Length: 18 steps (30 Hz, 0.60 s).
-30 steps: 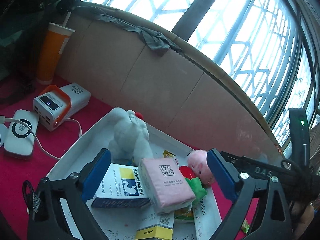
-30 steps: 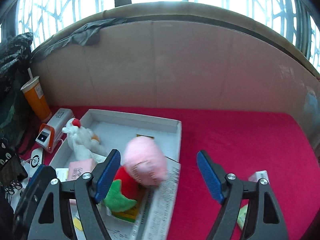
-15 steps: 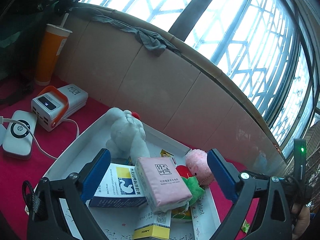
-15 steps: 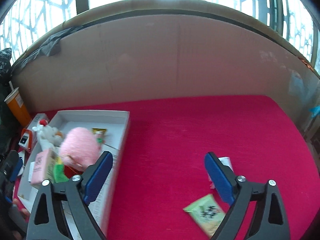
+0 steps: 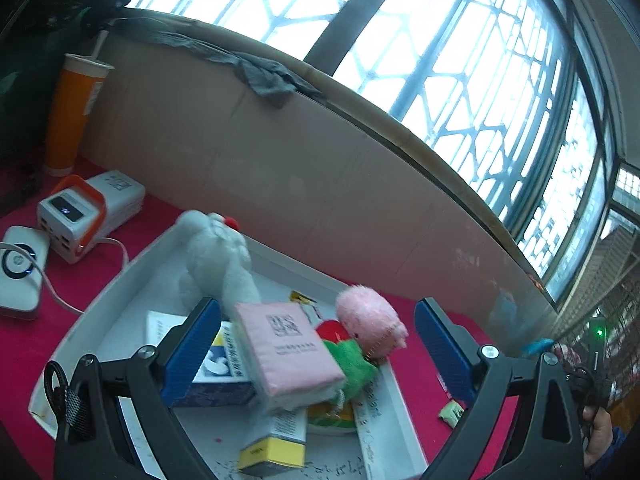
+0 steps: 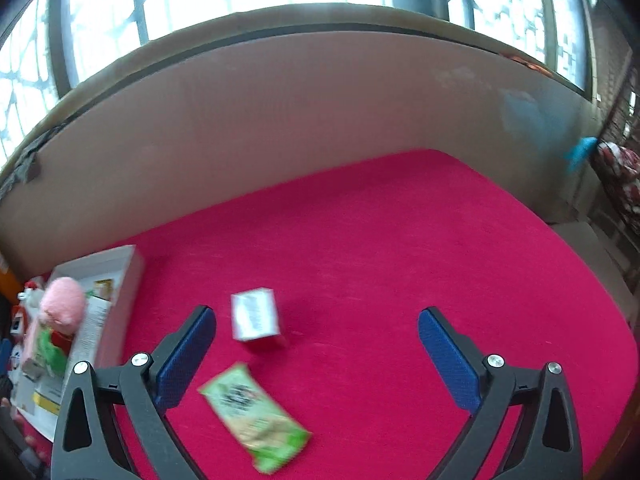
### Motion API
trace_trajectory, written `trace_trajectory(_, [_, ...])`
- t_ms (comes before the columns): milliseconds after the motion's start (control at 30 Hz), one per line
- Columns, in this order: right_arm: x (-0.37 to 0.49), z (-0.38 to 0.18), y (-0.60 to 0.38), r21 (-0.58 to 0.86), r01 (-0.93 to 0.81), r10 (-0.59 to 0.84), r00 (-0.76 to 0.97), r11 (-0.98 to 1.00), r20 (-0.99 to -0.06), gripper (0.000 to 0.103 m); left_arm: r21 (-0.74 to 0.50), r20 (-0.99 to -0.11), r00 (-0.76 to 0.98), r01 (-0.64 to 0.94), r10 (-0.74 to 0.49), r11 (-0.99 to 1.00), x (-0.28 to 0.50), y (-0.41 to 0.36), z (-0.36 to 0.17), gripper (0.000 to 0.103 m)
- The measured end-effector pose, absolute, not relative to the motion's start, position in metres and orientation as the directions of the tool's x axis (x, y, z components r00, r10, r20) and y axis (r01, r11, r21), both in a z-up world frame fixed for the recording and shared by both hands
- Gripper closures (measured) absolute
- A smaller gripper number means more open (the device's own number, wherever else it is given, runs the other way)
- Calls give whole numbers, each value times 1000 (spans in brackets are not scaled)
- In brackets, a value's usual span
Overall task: Organize objects
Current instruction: 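Move both open grippers to the white barcode box and green snack bag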
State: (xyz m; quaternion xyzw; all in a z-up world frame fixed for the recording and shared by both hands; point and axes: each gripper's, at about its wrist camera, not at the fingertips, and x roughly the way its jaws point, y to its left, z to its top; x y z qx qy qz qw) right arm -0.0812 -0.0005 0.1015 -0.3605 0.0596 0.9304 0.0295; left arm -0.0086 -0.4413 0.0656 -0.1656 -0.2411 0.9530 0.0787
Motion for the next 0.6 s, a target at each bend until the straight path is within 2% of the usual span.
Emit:
trace_trajectory(167, [-79,83,16,74,-70,-1,-718,-995,-696,0,-396,-257,-926,-161,277,-904,-3,-411,71,6])
trace_trajectory(300, [-81,68,-6,52,92,-102,-688,-994,-718,0,-368,-283,-894,-234,348,-900,-2,-383,74,6])
trace_trajectory(467, [-82,46,-63,-82,329,-161,-647,-941,-746,1,-325,-325,-862,-284,389,-902,-5,-354,85,6])
trace_trajectory(600, [-93,32,-85,-136,375,-140,-621,-917,-771,2,-294,-372,-839,-300,398,-908,-14,-338,91,6])
